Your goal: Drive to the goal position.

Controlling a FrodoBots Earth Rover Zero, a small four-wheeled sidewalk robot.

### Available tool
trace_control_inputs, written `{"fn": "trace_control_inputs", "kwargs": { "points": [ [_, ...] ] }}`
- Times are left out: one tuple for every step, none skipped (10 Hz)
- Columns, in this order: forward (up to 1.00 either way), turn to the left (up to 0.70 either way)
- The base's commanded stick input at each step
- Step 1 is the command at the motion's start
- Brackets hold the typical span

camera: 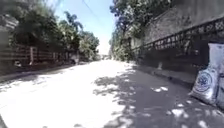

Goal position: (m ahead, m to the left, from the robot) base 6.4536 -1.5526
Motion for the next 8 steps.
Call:
{"fn": "trace_control_inputs", "kwargs": {
  "points": [
    [0.85,0.02],
    [0.85,0.1],
    [0.85,0.04],
    [0.85,0.08],
    [0.85,0.03],
    [0.85,0.03],
    [0.85,0.04],
    [0.85,0.01]
  ]
}}
